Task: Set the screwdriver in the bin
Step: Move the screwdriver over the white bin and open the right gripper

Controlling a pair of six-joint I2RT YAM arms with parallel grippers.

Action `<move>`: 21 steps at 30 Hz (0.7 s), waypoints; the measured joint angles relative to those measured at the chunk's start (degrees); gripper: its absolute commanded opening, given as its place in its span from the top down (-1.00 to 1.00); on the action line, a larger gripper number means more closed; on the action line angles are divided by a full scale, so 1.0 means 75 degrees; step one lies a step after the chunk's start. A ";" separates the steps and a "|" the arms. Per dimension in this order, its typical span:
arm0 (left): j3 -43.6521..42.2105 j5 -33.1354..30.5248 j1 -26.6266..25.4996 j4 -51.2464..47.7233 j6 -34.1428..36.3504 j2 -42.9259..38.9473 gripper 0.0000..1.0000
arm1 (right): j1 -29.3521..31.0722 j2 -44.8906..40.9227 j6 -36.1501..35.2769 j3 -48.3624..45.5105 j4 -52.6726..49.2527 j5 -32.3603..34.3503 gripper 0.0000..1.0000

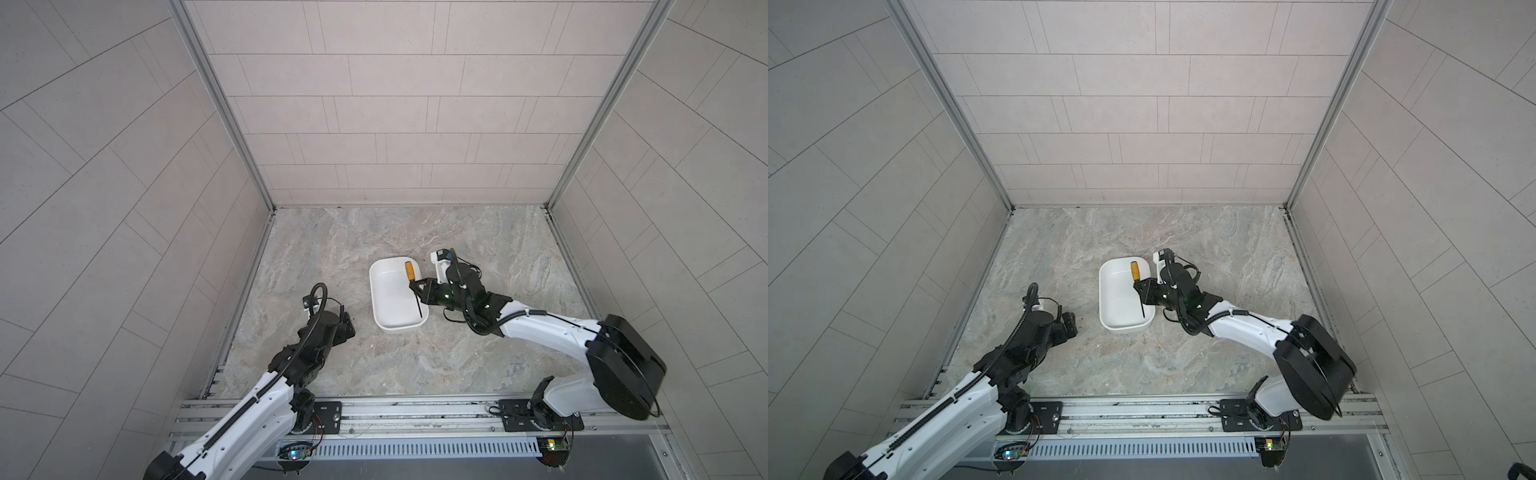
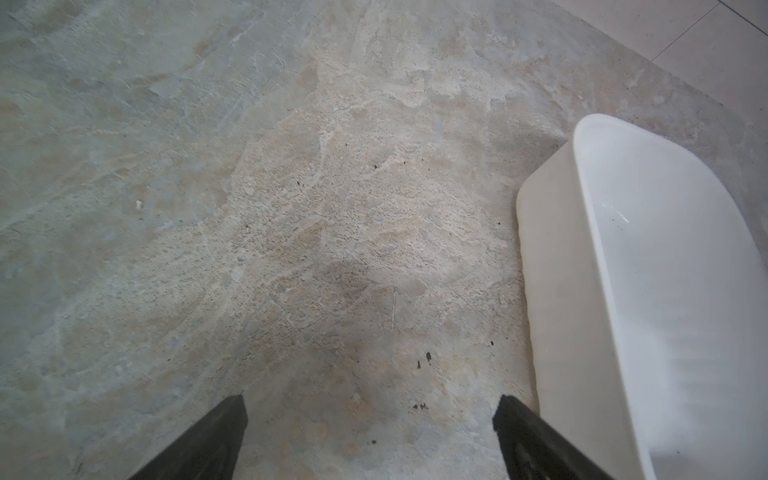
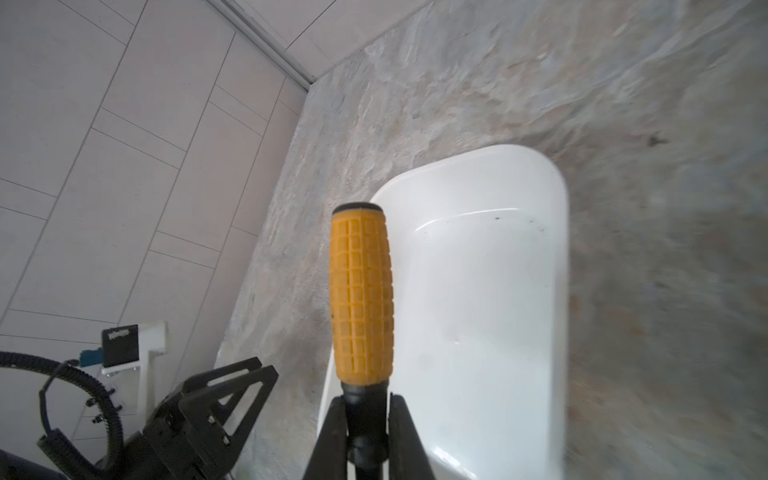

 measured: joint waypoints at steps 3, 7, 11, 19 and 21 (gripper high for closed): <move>0.0000 0.0041 0.0000 0.0000 0.0003 -0.0017 -1.00 | 0.0085 0.1084 0.0440 0.0458 0.0560 -0.0358 0.93; 0.0000 0.0076 0.0000 -0.0003 0.0003 -0.0017 -1.00 | 0.0079 0.2189 0.1037 0.0609 0.1413 -0.0749 0.83; 0.0000 0.0087 0.0000 -0.0003 0.0003 -0.0017 -1.00 | -0.0050 0.2789 0.1565 0.0612 0.2022 -0.1014 0.78; 0.0000 0.0111 0.0000 0.0000 0.0003 -0.0006 -1.00 | -0.0245 0.2748 0.1542 0.1023 0.1702 -0.1163 -0.22; 0.0000 0.0111 0.0000 0.0000 0.0003 0.0009 -1.00 | -0.0289 0.2483 0.1224 0.1174 0.1119 -0.1128 -0.34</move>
